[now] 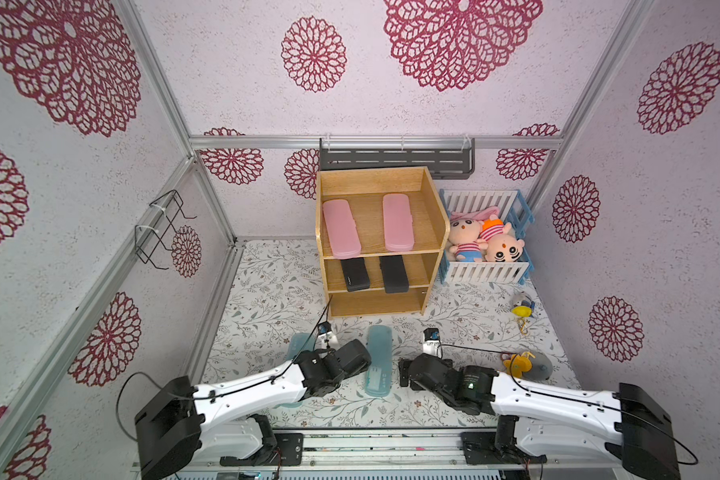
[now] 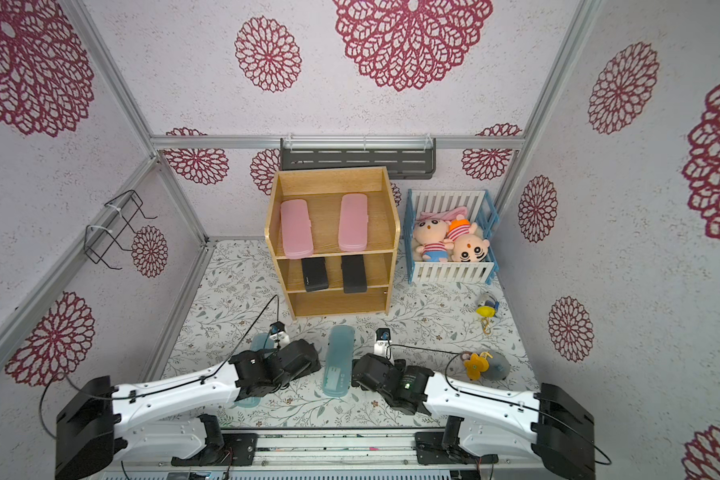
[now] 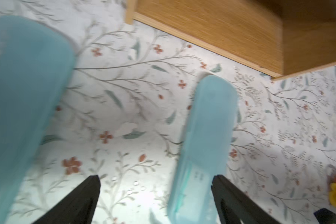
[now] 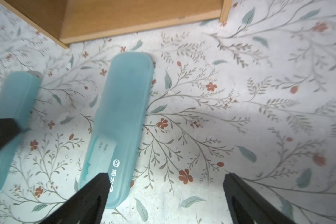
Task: Place the pencil cases on the shelf according to color
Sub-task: Move the pencil case to the center of the board, then pick up the pencil case from the center of the board.
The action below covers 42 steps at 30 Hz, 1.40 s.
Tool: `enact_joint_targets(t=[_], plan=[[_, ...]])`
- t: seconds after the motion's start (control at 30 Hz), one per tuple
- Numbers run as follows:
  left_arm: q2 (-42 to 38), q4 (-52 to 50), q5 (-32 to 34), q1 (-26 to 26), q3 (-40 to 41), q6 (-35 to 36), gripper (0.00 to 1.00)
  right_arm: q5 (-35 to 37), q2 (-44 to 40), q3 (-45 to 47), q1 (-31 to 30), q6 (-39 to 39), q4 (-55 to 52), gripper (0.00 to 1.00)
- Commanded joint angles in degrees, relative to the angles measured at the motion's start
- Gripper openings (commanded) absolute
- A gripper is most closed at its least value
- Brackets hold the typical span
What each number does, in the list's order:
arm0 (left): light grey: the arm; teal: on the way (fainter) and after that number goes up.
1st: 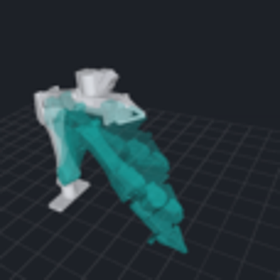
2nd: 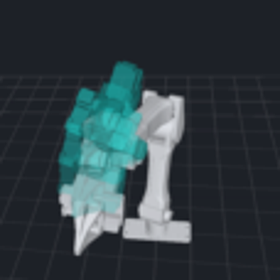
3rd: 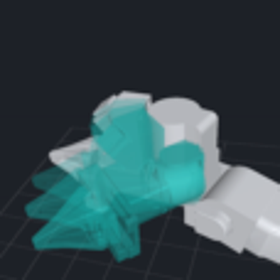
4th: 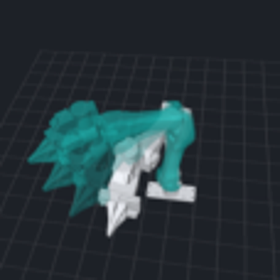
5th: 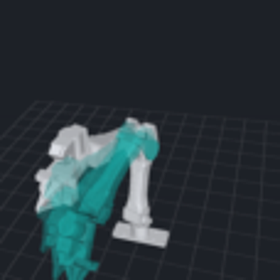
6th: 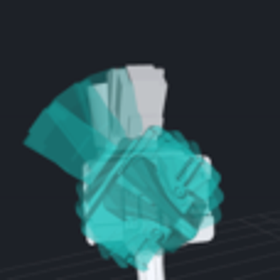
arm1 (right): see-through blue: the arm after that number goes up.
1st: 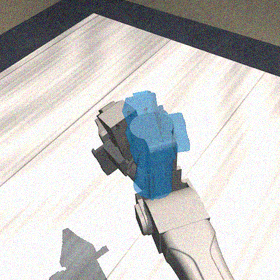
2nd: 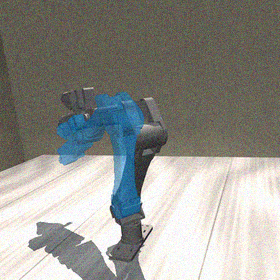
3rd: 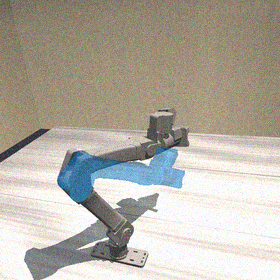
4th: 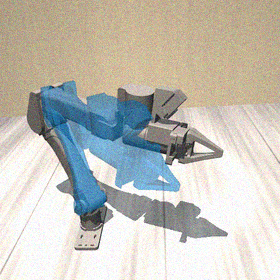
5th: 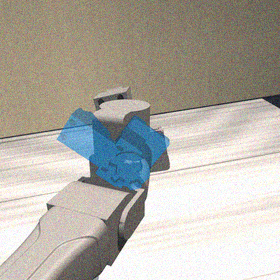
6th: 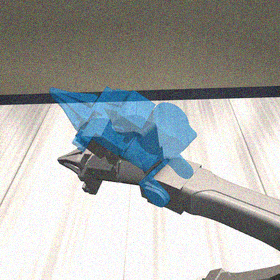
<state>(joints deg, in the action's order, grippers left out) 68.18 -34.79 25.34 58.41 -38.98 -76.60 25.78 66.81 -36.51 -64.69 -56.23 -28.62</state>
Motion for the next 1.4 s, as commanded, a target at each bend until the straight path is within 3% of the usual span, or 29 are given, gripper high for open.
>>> enact_joint_targets(t=[0.0, 0.37, 0.5, 0.63, 0.93, 1.37], plan=[[-6.47, -10.32, 2.78, -2.09, 4.35, -2.27, 0.97, -3.29, 5.98, -4.36, -0.66, -1.6, 5.03, 0.99], [-30.45, -19.06, 2.17, -10.52, 16.03, -3.41, 0.97, -3.06, 23.13, -15.86, -3.85, -2.78, 0.41, 0.99], [-34.24, -18.7, 2.08, -11.61, 17.27, -2.13, 0.97, -2.92, 26.13, -17.53, -4.55, -3.52, -1.35, 0.99], [-31.71, -17.7, 1.14, -12.79, 16.6, -1.11, 0.97, -3.09, 28.68, -19.21, -5.38, -3.89, -2.15, 0.99], [-15.78, -8.83, -1.33, -13.36, 14.2, 1.6, 0.97, -4.0, 30.41, -16.93, -5.8, -5.07, -1.76, 0.99], [-4.58, 1.46, -8.04, -13.76, 12.37, 7.04, 0.97, -2.65, 13.71, -4.73, -5.54, -5.56, -1.65, 0.99]])
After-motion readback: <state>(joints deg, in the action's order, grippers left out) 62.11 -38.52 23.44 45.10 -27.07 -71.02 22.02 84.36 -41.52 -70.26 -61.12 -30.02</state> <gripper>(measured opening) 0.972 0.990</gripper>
